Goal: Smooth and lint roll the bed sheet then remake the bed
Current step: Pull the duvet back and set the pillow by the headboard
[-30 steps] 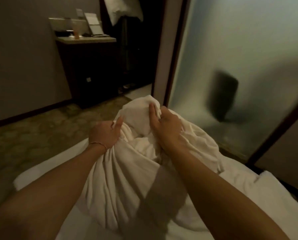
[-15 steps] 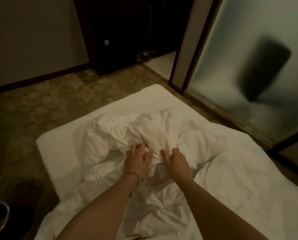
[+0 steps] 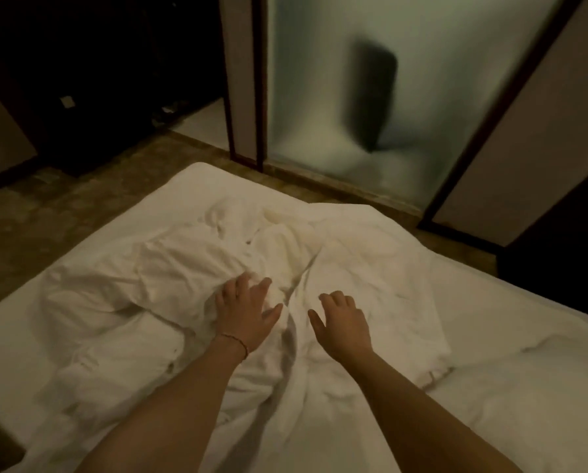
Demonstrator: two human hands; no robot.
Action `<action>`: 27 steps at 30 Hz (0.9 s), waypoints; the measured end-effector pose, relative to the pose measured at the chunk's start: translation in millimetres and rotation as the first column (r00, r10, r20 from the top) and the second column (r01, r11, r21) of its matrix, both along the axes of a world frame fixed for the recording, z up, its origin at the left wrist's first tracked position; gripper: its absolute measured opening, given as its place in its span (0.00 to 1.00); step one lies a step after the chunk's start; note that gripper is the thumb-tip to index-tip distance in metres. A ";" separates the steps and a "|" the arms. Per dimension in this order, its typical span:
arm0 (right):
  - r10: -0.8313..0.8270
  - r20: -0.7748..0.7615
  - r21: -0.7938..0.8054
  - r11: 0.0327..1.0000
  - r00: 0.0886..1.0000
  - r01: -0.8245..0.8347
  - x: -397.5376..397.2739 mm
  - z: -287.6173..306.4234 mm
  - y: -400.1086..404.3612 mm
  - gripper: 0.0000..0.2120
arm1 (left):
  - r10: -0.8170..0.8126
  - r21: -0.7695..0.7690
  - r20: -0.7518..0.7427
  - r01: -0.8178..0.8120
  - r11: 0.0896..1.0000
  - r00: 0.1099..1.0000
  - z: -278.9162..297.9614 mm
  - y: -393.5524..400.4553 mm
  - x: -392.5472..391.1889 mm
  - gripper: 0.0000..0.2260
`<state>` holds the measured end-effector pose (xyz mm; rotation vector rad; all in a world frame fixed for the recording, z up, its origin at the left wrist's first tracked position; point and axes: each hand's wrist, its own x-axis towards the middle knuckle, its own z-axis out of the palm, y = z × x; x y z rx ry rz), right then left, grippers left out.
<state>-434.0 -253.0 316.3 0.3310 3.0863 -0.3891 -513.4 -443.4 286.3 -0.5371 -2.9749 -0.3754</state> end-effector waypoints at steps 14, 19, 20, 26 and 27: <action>-0.652 0.087 0.075 0.759 0.754 0.647 371.7 -45.2 245.9 0.18 | -0.575 0.068 0.215 0.575 0.815 0.790 -40.2 310.5 262.3 0.30; -0.789 0.112 0.044 0.611 0.604 0.790 472.7 -64.3 295.2 0.22 | -0.572 0.084 0.388 0.591 0.803 0.722 -54.4 386.6 353.7 0.31; -0.819 0.133 -0.004 0.563 0.559 0.826 486.4 -67.5 302.7 0.26 | -0.559 0.097 0.420 0.577 0.811 0.715 -56.6 398.7 366.3 0.31; -0.875 0.191 -0.185 0.412 0.444 0.892 538.3 -90.3 342.9 0.30 | -0.528 0.002 0.459 0.594 0.805 0.715 -59.4 457.8 410.2 0.37; -0.884 0.180 -0.197 0.397 0.432 0.896 542.8 -94.1 349.2 0.29 | -0.558 -0.027 0.441 0.632 0.775 0.703 -59.2 465.5 414.7 0.37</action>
